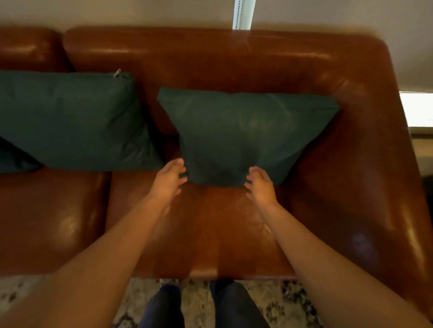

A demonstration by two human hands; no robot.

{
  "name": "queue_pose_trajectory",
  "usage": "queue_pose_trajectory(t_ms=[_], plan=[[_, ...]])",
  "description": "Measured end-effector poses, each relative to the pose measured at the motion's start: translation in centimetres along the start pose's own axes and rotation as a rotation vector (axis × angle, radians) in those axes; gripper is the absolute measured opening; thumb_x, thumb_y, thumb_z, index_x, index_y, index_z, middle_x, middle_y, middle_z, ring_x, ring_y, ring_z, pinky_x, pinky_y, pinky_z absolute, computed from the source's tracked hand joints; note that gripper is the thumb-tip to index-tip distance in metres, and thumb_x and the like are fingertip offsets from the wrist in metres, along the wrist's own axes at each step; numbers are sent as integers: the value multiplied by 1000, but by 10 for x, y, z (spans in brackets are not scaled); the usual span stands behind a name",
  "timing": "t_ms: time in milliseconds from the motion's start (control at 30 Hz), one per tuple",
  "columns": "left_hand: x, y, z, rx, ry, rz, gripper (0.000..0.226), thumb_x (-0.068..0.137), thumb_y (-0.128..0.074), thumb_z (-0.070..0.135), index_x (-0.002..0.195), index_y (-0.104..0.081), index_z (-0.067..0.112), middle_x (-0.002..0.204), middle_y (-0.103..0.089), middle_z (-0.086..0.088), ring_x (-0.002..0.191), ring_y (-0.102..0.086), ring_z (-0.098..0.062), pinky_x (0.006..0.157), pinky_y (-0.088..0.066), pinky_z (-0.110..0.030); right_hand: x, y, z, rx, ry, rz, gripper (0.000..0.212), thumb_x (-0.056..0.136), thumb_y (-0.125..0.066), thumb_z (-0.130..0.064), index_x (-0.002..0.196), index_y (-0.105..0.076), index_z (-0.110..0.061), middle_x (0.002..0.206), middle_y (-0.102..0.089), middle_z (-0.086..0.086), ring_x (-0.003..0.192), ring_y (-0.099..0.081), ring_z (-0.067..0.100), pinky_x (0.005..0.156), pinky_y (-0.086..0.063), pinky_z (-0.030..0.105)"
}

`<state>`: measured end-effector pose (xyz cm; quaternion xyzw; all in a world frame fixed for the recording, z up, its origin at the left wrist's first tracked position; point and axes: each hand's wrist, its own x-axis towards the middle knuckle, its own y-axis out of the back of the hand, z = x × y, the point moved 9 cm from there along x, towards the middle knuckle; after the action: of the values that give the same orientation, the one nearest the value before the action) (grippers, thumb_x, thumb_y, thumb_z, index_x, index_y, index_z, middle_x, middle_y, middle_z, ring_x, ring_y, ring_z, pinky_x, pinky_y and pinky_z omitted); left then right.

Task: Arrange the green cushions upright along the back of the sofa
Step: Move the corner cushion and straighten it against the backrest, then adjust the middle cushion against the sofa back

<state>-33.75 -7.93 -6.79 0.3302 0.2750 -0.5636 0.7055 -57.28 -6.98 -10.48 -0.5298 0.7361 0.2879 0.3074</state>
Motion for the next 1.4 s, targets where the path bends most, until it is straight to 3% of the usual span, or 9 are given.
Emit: queue_pose_trajectory(t_ms=[133, 300, 500, 700, 833, 967, 1100, 1233, 1400], plan=[[-18, 39, 2, 78, -69, 23, 38, 101, -44, 35, 133, -53, 17, 135, -57, -6, 115, -55, -20, 96, -37, -34, -41, -42, -8, -100, 115, -80, 47, 98, -48, -33, 143, -42, -18, 146, -49, 6, 131, -49, 23, 112, -37, 40], [-35, 102, -9, 96, -110, 26, 28, 101, -46, 29, 123, -58, 16, 126, -60, -8, 122, -56, -24, 92, -38, -28, -85, -88, -11, -213, 162, -147, 48, 99, -45, -40, 143, -42, -21, 146, -47, 2, 133, -47, 21, 109, -37, 33], [-33, 202, -18, 107, -109, 0, 33, 102, -45, 29, 126, -57, 11, 132, -60, -12, 122, -57, -26, 91, -38, -29, -131, -172, -2, -313, 224, -124, 41, 100, -40, -40, 133, -52, -19, 129, -56, 1, 124, -52, 20, 98, -38, 29], [-17, 309, -4, 141, -143, -21, 18, 102, -45, 32, 101, -56, 18, 105, -57, -4, 97, -53, -18, 66, -38, -20, -168, -276, 36, -297, 167, -121, 21, 99, -41, -42, 112, -52, -31, 116, -55, -2, 109, -51, 17, 90, -39, 32], [-2, 356, -2, 178, -132, 7, 23, 101, -44, 34, 81, -53, 26, 85, -53, 4, 81, -52, -14, 63, -36, -23, -179, -311, 48, -256, 148, -110, 32, 99, -41, -41, 123, -54, -25, 116, -54, -3, 110, -49, 15, 94, -38, 32], [22, 383, -6, 198, -102, 42, 20, 101, -45, 35, 101, -56, 19, 96, -58, 0, 97, -55, -19, 75, -40, -30, -170, -323, 41, -277, 140, -99, 38, 99, -41, -43, 130, -52, -25, 125, -54, -2, 117, -49, 17, 102, -39, 35], [47, 406, 1, 209, -107, 134, 21, 100, -45, 38, 107, -55, 21, 111, -60, -7, 104, -57, -23, 86, -39, -34, -143, -329, 16, -294, 183, -97, 28, 99, -41, -43, 118, -54, -28, 126, -56, 0, 122, -51, 22, 105, -40, 40], [77, 417, 26, 206, -147, 169, 21, 100, -44, 38, 106, -54, 21, 109, -57, -5, 105, -55, -23, 87, -39, -35, -114, -329, -12, -259, 216, -47, 30, 100, -41, -39, 121, -54, -23, 118, -55, -1, 119, -52, 22, 102, -41, 38], [112, 438, 57, 182, -180, 216, 39, 100, -42, 42, 123, -56, 16, 112, -56, -3, 108, -54, -22, 94, -42, -39, -85, -343, -31, -205, 189, -1, 41, 100, -41, -42, 132, -50, -18, 123, -54, 2, 120, -51, 24, 105, -41, 41]])
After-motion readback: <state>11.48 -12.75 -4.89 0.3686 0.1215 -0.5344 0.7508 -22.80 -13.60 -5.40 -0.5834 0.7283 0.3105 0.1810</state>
